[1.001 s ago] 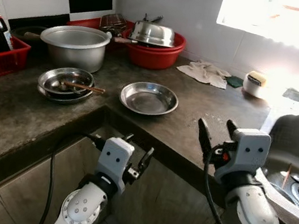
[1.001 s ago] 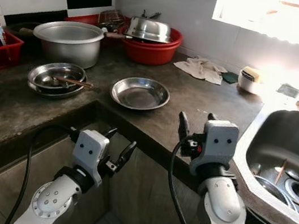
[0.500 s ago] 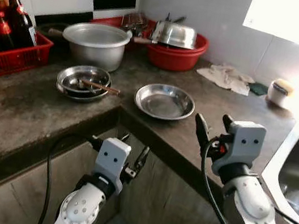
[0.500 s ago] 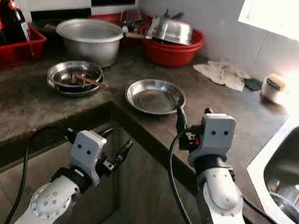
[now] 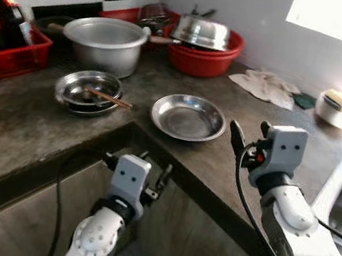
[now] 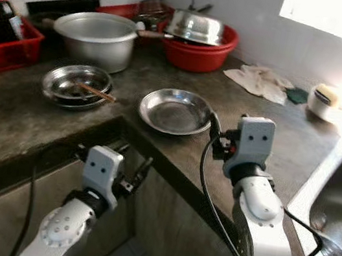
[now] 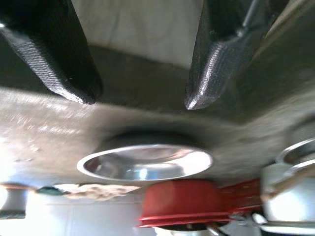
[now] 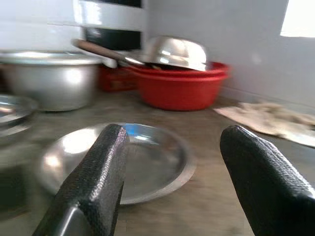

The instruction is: Kitchen organization

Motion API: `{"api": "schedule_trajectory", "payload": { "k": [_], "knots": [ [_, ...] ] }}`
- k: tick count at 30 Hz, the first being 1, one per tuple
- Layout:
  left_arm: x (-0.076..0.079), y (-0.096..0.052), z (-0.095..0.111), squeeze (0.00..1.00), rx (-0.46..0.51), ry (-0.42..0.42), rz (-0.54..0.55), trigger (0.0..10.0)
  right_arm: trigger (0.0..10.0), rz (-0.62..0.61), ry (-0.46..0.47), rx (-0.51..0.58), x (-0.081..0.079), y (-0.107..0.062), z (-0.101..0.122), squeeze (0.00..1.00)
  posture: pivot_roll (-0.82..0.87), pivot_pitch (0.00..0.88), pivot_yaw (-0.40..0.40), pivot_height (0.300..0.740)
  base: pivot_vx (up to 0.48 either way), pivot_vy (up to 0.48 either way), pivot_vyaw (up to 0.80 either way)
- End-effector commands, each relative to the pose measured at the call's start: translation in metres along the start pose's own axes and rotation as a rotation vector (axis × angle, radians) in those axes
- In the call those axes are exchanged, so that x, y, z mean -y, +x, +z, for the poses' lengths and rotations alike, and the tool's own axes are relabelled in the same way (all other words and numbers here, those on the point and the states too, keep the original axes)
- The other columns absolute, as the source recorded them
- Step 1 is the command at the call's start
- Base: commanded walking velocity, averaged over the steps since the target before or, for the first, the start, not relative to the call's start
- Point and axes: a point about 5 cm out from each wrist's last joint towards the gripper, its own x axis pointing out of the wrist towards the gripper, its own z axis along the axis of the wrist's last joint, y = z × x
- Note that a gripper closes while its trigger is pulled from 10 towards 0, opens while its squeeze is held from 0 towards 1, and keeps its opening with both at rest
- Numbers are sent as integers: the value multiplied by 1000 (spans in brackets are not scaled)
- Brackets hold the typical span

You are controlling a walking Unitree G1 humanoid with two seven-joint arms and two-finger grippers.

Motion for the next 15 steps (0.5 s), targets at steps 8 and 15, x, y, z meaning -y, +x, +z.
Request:
{"api": "schedule_trajectory", "payload": {
  "k": [8,15],
  "knots": [
    [3,-3,-1,0,5,30,-23,10000,10000,-16,13,-38,1,17,-4,0,102,17,-53,740,60,0,397],
    [5,-4,-5,0,-26,26,-28,10000,10000,-30,1,-33,6,26,0,0,105,20,-59,740,480,0,0]
  ]
}}
